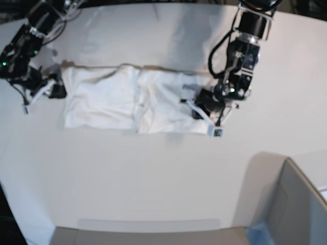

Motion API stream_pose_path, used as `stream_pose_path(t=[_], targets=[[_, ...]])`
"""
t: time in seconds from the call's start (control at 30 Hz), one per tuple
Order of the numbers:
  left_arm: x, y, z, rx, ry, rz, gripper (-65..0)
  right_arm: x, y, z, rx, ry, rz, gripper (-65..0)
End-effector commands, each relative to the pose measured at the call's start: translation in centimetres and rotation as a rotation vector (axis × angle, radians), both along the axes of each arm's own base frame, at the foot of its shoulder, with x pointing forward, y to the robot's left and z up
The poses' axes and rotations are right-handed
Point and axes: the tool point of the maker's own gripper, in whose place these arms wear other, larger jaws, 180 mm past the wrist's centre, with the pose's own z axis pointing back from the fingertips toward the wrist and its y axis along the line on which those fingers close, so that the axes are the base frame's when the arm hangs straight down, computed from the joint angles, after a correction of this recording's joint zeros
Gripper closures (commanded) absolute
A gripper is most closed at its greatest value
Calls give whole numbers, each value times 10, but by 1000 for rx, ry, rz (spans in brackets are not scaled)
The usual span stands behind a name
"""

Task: Layout the t-shirt on the table in an organized manner, then fold the t-shirt properly
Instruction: 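Move the right gripper to the shirt's other end and grasp it, then lift the shirt end with the right gripper and fold it toward the left gripper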

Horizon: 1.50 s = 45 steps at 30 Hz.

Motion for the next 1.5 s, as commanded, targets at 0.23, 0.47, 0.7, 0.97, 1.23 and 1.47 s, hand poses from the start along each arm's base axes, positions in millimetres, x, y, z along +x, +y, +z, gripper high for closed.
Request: stream_pose_path(t=[0.23,0.47,0.7,0.97,1.23,1.47], targets=[[-14,7,-13,35,76,5,-79,13,15,10,16,-33,70,-218],[-14,7,-13,35,75,4,-79,13,48,4,76,-25,160,-218],[-14,6,-13,34,75,0,-79,2,73,-23,145,68,211,-218],[-14,6,-13,34,75,0,-79,1,88,-27,153,83,254,-104],[-13,6,-12,34,72,0,-79,3,80,-26,115,89,245,0],[-14,6,-13,34,75,0,-79,6,34,-9,73,30,119,0]])
